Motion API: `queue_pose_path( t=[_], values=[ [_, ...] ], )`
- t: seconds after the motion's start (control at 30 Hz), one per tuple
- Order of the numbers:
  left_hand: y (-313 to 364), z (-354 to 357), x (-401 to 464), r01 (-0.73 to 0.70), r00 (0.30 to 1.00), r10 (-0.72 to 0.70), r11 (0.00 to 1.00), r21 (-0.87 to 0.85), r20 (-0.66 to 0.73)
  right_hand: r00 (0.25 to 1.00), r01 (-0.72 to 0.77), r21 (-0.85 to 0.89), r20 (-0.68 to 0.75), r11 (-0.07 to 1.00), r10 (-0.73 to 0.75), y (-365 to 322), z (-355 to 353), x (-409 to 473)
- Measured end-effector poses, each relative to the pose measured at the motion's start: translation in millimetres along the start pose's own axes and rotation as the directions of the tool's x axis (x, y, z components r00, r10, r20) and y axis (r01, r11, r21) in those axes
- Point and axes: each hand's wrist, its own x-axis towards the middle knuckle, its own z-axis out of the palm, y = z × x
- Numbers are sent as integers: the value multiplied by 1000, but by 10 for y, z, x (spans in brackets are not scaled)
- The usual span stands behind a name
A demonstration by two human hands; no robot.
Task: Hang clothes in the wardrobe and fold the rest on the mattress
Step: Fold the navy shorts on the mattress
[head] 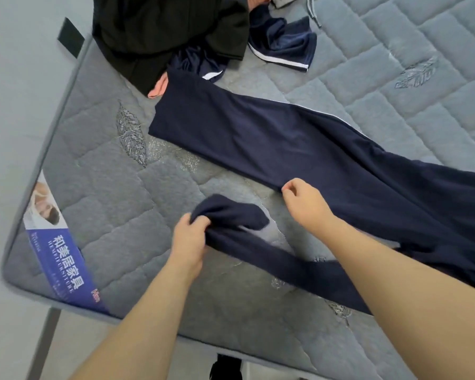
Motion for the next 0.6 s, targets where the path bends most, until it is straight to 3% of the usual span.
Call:
queue_pose_path(
  t=[0.07,0.1,0.13,0.2,0.27,0.3,0.37,0.43,0.5,0.53,0.6],
  values=[
    [200,-218,59,-169,903,-7,914,-369,-430,996,78,-192,-16,978,-82,102,125,-167],
    [256,-346,106,-186,844,-103,864,-468,-526,991,112,-280,-42,954,-129,146,187,-226],
    [286,-432,134,-149,831,-201,817,-557,-518,979,143,-352,-87,925,-184,189,233,-273],
    [276,-448,80,35,910,-291,763,-646,-294,941,184,-448,-178,875,-289,314,261,-401],
    [140,-298,-47,211,943,-322,781,-588,-89,914,194,-509,-217,839,-342,554,198,-564],
    [79,-210,-87,249,940,-334,811,-530,-68,921,181,-535,-202,825,-333,721,132,-653],
    [51,-103,-111,215,944,-305,857,-468,-126,962,111,-573,-143,812,-232,1110,-12,-856],
    [178,-113,-36,39,937,-212,852,-522,-277,993,-19,-622,-101,783,-56,1518,-151,-1089],
    [307,-196,21,-63,852,-226,851,-521,-473,985,-173,-633,-116,754,128,1838,-244,-1293],
    [301,-143,17,-15,837,-280,847,-531,-470,964,-263,-620,-141,739,224,1984,-306,-1393],
    [196,182,-161,161,921,-335,792,-589,-199,901,-416,-614,-179,671,395,2212,-461,-1542]
  ],
)
